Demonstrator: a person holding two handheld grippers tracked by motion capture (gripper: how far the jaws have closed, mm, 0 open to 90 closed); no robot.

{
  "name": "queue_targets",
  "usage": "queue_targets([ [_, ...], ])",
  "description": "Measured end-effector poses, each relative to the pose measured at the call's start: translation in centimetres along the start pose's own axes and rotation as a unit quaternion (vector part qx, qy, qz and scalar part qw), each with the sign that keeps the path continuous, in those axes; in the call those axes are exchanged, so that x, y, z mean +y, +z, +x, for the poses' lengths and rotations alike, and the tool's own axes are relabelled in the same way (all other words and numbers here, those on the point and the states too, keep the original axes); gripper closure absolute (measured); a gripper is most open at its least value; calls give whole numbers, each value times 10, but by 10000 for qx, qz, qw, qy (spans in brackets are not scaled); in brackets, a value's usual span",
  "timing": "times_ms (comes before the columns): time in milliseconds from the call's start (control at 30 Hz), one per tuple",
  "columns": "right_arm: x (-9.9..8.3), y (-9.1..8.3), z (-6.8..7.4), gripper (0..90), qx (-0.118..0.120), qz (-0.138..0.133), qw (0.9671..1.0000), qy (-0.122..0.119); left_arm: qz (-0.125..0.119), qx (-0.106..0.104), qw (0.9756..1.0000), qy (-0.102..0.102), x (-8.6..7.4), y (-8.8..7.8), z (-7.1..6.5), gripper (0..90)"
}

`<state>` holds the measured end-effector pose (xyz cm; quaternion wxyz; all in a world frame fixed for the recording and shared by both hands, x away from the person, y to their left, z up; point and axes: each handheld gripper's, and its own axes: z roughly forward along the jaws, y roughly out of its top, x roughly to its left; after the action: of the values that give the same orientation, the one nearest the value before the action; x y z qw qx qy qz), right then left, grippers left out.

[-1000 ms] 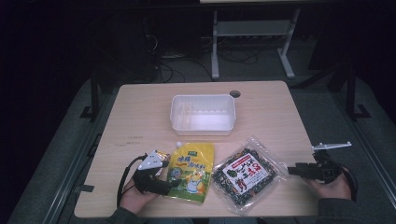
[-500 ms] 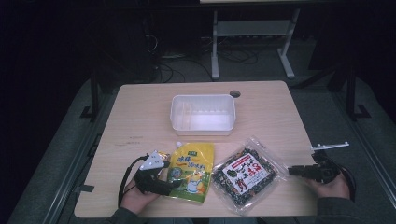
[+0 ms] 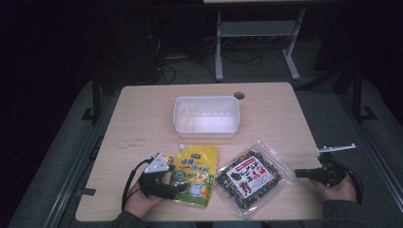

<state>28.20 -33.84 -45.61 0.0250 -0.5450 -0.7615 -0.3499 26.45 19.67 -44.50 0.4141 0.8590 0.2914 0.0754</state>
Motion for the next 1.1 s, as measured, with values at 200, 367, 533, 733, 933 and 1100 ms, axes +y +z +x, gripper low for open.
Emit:
queue_targets([
  [200,4,-7,9,896,-157,-18,9996,-233,-25,-101,9999,7,5,3,-4,167],
  [367,10,-18,20,897,-394,-1,9979,-506,-1,-244,9997,42,14,8,-9,184],
  [533,16,-34,31,898,-549,-99,9954,-773,133,-423,9989,150,26,21,-17,188],
  [733,23,-54,42,898,-578,-293,9926,-1025,201,-644,9973,306,49,39,-25,194],
  [933,33,-75,54,898,-609,-436,9890,-1279,238,-893,9952,329,72,61,-28,199],
  [1100,40,-88,65,898,-625,-492,9854,-1502,346,-1075,9931,326,88,84,-30,211],
])
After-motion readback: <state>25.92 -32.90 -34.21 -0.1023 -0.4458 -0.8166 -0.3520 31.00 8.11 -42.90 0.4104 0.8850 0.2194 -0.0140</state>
